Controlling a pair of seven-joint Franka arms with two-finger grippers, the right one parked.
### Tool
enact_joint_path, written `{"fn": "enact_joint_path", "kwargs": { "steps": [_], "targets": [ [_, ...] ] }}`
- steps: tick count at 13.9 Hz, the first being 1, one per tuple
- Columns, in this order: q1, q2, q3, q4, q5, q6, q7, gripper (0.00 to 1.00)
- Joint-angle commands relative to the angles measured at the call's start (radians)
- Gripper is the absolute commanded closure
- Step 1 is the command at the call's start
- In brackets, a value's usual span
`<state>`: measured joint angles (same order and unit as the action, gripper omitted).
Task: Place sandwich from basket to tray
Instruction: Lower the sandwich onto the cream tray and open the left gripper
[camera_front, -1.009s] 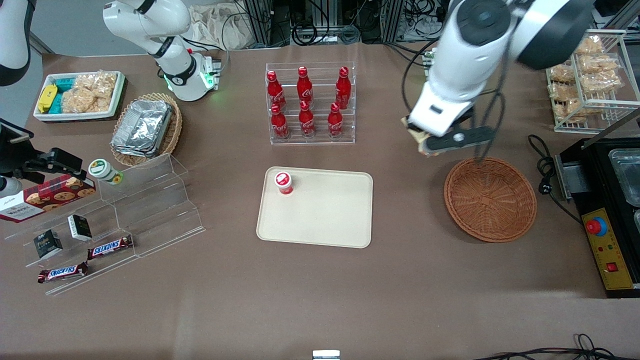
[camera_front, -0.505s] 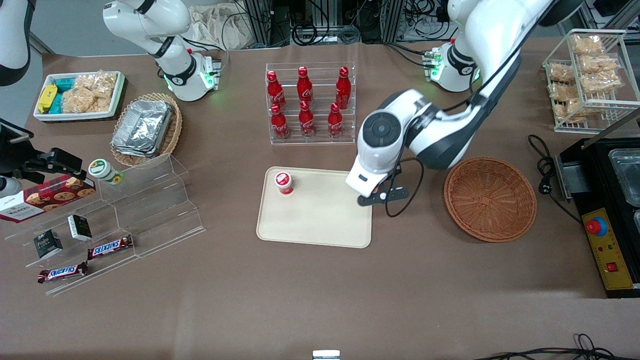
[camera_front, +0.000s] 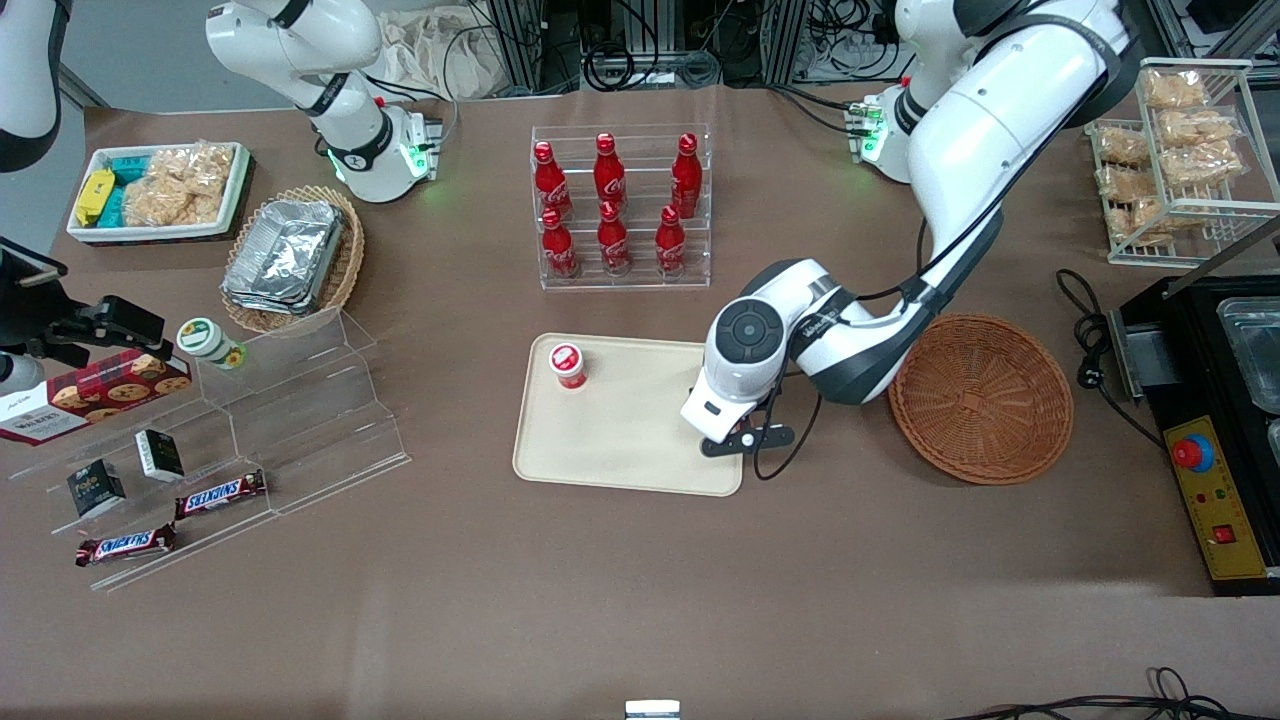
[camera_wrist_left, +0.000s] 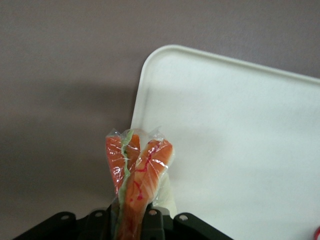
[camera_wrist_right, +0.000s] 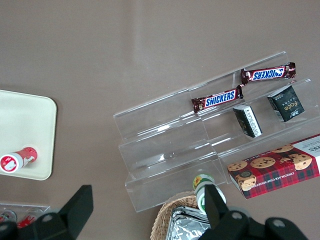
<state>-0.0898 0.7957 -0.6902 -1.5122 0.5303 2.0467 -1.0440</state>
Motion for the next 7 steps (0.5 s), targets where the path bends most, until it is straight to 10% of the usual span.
{"fn": "enact_joint_path", "kwargs": {
  "steps": [1,5,7],
  "targets": [
    [-0.116,0.048,0.093,0.095,0.020,-0.014,-0.031,0.93],
    [-0.125,0.059,0.101,0.098,0.020,-0.013,-0.033,0.69],
    [-0.126,0.059,0.101,0.110,0.016,-0.014,-0.047,0.23]
  ]
}}
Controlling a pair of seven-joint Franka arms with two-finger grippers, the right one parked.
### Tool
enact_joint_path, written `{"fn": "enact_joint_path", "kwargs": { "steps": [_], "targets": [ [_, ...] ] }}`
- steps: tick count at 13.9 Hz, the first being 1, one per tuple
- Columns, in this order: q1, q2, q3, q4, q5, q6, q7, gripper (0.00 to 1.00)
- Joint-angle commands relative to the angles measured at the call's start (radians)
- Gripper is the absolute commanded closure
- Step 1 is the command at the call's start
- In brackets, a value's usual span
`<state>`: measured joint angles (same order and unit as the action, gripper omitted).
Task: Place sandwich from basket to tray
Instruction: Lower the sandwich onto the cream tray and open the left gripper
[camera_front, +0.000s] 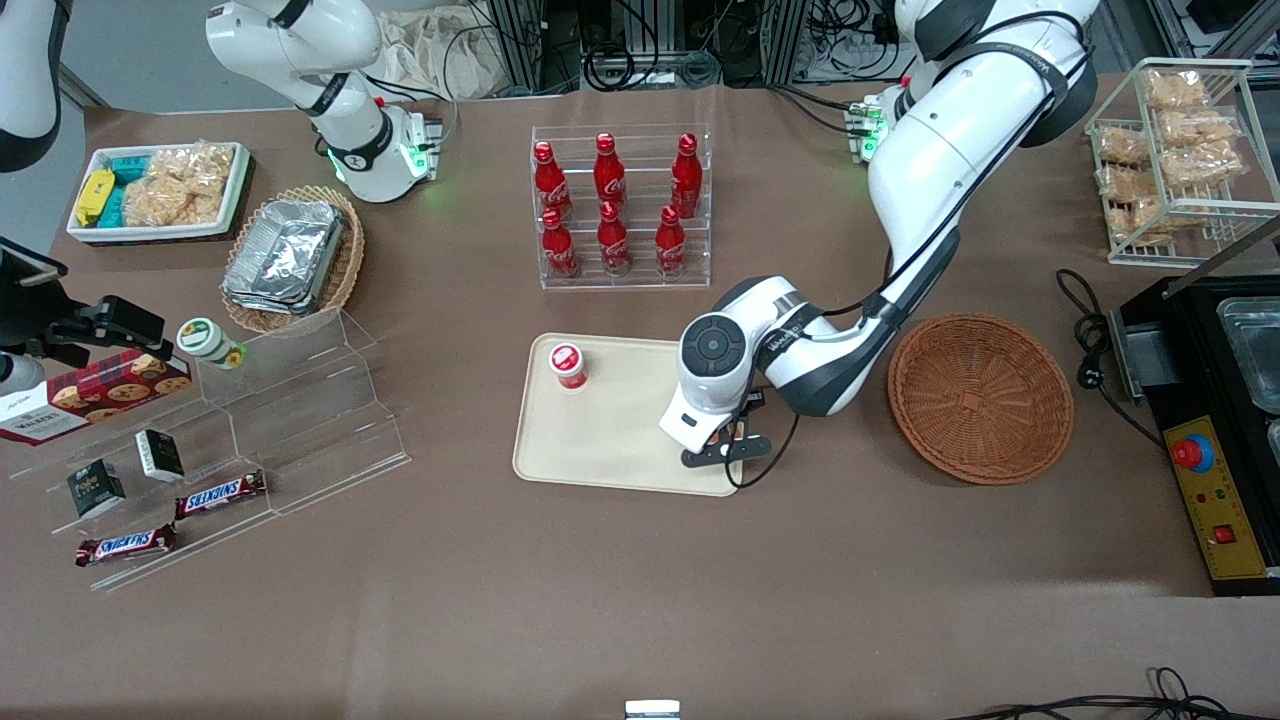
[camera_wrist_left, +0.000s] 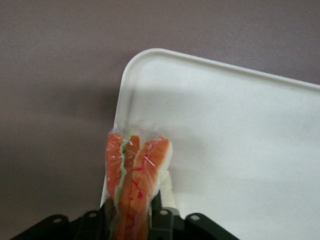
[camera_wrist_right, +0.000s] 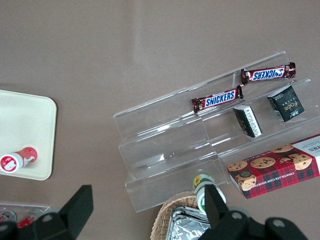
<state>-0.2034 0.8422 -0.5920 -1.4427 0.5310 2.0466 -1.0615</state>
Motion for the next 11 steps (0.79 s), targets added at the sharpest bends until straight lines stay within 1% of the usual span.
{"fn": "enact_joint_path", "kwargs": {
  "steps": [1,2,3,4,6,8,11],
  "targets": [
    [-0.013,0.009,0.003,0.042,0.015,-0.014,-0.038,0.12],
    [-0.011,0.005,0.003,0.050,0.014,-0.014,-0.041,0.03],
    [-0.011,-0.003,0.001,0.051,0.014,-0.016,-0.064,0.00],
    [-0.011,-0.012,0.000,0.067,0.012,-0.025,-0.095,0.00],
    [-0.002,-0.079,-0.002,0.071,0.006,-0.045,-0.135,0.00],
    [0.005,-0.148,0.000,0.071,-0.009,-0.104,-0.181,0.00],
    [0.021,-0.248,0.003,0.067,-0.011,-0.224,-0.218,0.00]
  ]
}}
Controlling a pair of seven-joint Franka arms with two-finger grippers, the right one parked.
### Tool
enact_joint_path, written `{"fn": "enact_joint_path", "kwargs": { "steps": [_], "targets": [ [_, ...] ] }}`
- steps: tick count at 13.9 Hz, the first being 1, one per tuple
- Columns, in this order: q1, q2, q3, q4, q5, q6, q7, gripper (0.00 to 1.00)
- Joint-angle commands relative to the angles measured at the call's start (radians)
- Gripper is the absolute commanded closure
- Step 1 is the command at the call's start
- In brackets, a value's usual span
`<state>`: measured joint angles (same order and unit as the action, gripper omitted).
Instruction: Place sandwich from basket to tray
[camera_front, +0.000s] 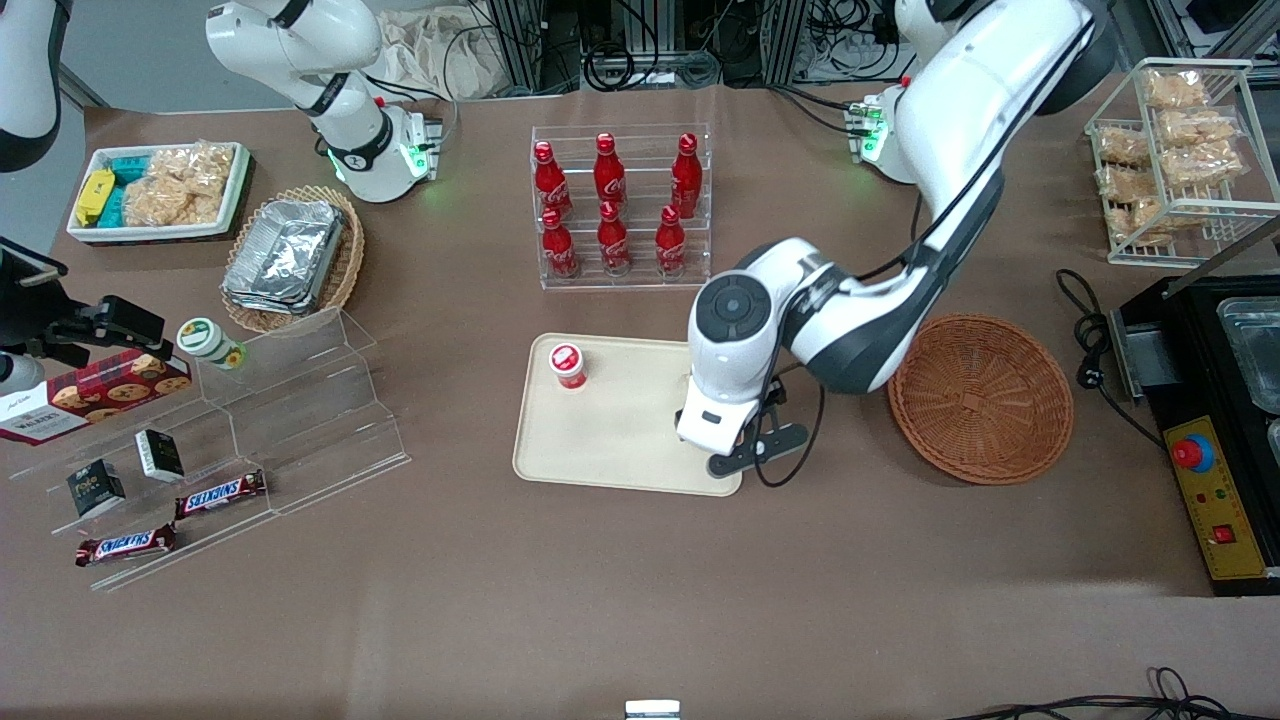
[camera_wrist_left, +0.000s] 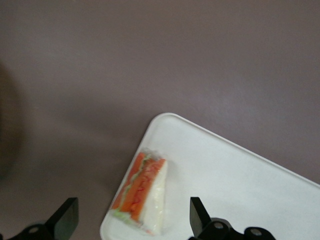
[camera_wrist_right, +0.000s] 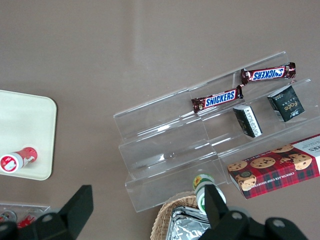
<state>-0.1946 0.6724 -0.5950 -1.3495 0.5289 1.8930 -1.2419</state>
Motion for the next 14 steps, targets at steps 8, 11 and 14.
{"fn": "enact_joint_path", "kwargs": {
  "steps": [8,11,14],
  "targets": [
    [0.239,-0.379,0.043,-0.086,-0.242,-0.271,0.278,0.00],
    [0.227,-0.453,0.176,-0.106,-0.334,-0.293,0.438,0.00],
    [0.207,-0.539,0.295,-0.172,-0.404,-0.288,0.625,0.00]
  ]
}}
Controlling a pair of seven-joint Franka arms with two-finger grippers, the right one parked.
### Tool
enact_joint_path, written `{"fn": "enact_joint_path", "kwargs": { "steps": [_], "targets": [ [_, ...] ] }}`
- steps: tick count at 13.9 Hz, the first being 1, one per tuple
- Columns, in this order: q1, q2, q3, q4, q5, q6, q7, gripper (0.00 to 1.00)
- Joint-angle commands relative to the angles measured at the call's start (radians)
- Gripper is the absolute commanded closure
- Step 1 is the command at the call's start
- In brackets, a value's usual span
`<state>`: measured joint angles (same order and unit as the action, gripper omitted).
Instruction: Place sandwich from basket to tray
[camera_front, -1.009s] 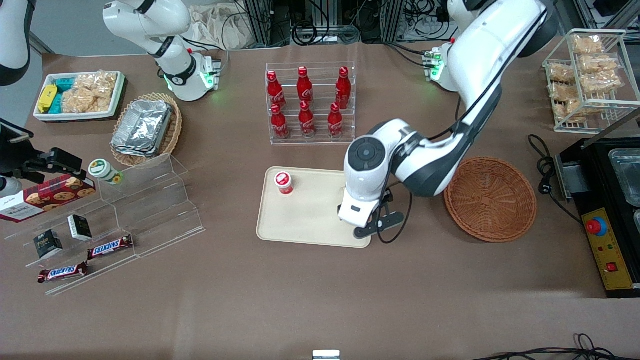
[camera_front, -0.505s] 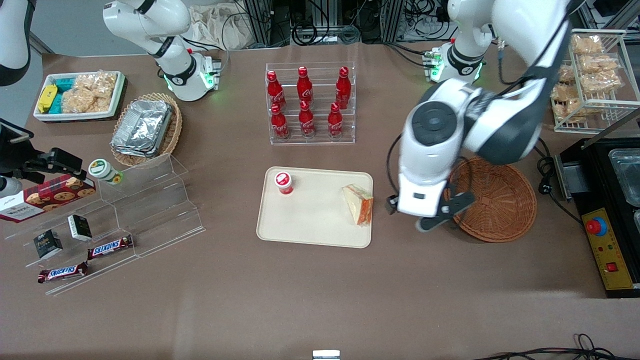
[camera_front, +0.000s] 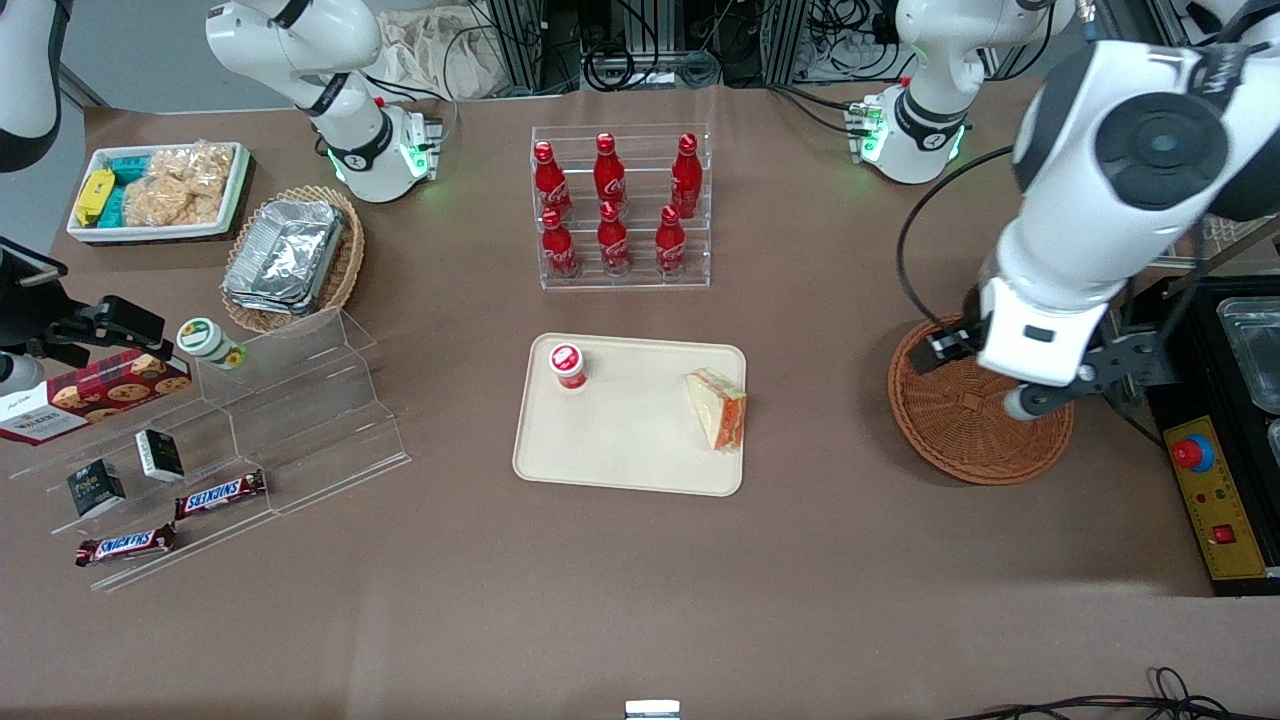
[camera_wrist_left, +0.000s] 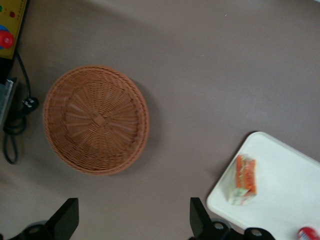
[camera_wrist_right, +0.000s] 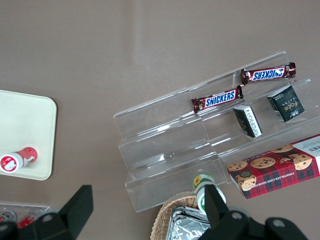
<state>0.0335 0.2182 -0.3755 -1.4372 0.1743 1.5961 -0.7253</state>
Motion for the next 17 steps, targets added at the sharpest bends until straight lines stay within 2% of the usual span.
{"fn": "enact_joint_path", "kwargs": {
  "steps": [1,3,9,12,17],
  "targets": [
    [-0.052,-0.109,0.146,-0.101,-0.083,0.008,0.171,0.00],
    [-0.096,-0.166,0.268,-0.147,-0.133,0.007,0.310,0.00],
    [-0.124,-0.301,0.449,-0.262,-0.171,-0.008,0.601,0.00],
    [-0.124,-0.391,0.489,-0.345,-0.173,-0.001,0.659,0.00],
    [-0.123,-0.399,0.518,-0.327,-0.171,-0.033,0.710,0.00]
  ]
}}
